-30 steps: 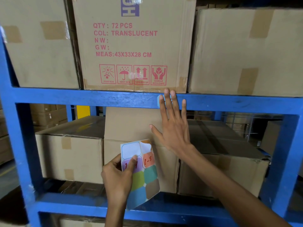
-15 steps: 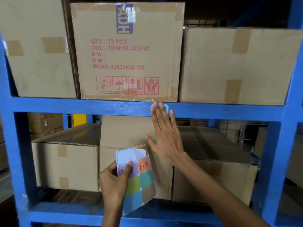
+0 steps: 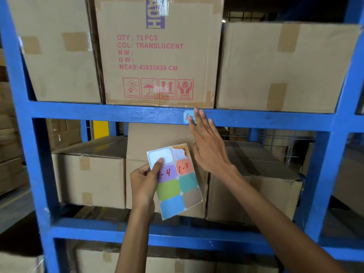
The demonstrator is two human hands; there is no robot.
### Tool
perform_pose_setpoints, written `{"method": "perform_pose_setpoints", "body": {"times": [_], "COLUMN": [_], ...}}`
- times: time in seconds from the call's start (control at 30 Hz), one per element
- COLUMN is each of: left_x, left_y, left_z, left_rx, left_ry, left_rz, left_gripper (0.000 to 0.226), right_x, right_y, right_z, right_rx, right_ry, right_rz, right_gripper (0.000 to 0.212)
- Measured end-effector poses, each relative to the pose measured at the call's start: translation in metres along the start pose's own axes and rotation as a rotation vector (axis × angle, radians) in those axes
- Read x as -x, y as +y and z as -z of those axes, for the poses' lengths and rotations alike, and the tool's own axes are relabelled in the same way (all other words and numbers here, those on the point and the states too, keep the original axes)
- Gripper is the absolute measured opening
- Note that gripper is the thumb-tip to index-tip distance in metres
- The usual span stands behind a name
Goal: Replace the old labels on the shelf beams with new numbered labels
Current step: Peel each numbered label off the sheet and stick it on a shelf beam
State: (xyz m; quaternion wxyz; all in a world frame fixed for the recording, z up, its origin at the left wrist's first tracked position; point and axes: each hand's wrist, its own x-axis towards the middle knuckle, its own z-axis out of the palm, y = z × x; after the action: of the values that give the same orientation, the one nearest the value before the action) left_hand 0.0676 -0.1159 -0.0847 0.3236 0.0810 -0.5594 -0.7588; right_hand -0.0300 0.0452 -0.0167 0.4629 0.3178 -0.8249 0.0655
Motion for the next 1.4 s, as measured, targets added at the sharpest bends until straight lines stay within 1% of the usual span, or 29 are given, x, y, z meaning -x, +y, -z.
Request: {"method": "perform_pose_setpoints", "body": {"times": [0.07, 0.1, 0.2, 0.23, 0.3, 0.43, 0.57, 0.7, 0.8, 0.9, 1.03, 1.1, 1.2, 1.3, 1.4], "left_x": [0.001, 0.002, 0.003, 0.004, 0.006, 0.008, 0.011, 0.013, 0.014, 0.016, 0.017, 0.017, 0.016, 0.015, 0.012], "left_y": [0.004, 0.006, 0.01, 0.01, 0.01, 0.007, 0.002, 0.0, -0.003, -0.004, -0.008, -0.01, -0.012, -0.014, -0.014], "left_z": [-0.001, -0.001, -0.001, -0.001, -0.003, -0.011, -0.015, -0.018, -0.018, -0.018, -0.019, -0.019, -0.02, -0.021, -0.02], "left_rx": [0.014, 0.027, 0.05, 0.054, 0.057, 0.04, 0.069, 0.099, 0.107, 0.121, 0.128, 0.128, 0.111, 0.087, 0.1], "left_ry": [-0.013, -0.023, -0.071, -0.088, -0.115, -0.143, -0.178, -0.206, -0.212, -0.212, -0.218, -0.221, -0.223, -0.184, -0.124], "left_rz": [0.001, 0.006, 0.035, 0.048, 0.074, 0.109, 0.127, 0.146, 0.153, 0.16, 0.165, 0.165, 0.164, 0.211, 0.293], "left_gripper": [0.025, 0.026, 0.023, 0.023, 0.021, 0.023, 0.024, 0.024, 0.023, 0.023, 0.022, 0.023, 0.023, 0.019, 0.017], "right_x": [0.006, 0.012, 0.036, 0.044, 0.06, 0.081, 0.086, 0.09, 0.094, 0.097, 0.098, 0.097, 0.094, 0.096, 0.107], "right_y": [-0.002, -0.004, -0.018, -0.024, -0.036, -0.055, -0.059, -0.06, -0.062, -0.064, -0.068, -0.069, -0.069, -0.069, -0.073], "right_z": [0.004, 0.006, 0.013, 0.015, 0.018, 0.015, 0.004, -0.006, -0.01, -0.012, -0.012, -0.011, -0.01, -0.011, -0.011], "right_rx": [-0.11, -0.188, -0.373, -0.417, -0.503, -0.527, -0.528, -0.446, -0.402, -0.381, -0.36, -0.387, -0.492, -0.514, -0.423], "right_ry": [0.047, 0.112, 0.387, 0.451, 0.507, 0.447, 0.406, 0.374, 0.383, 0.396, 0.359, 0.347, 0.325, 0.269, 0.305], "right_rz": [-0.034, -0.075, -0.199, -0.224, -0.278, -0.332, -0.337, -0.36, -0.35, -0.355, -0.398, -0.437, -0.477, -0.431, -0.294], "right_gripper": [0.063, 0.056, 0.036, 0.031, 0.022, 0.014, 0.02, 0.026, 0.03, 0.027, 0.023, 0.02, 0.014, 0.01, 0.006]}}
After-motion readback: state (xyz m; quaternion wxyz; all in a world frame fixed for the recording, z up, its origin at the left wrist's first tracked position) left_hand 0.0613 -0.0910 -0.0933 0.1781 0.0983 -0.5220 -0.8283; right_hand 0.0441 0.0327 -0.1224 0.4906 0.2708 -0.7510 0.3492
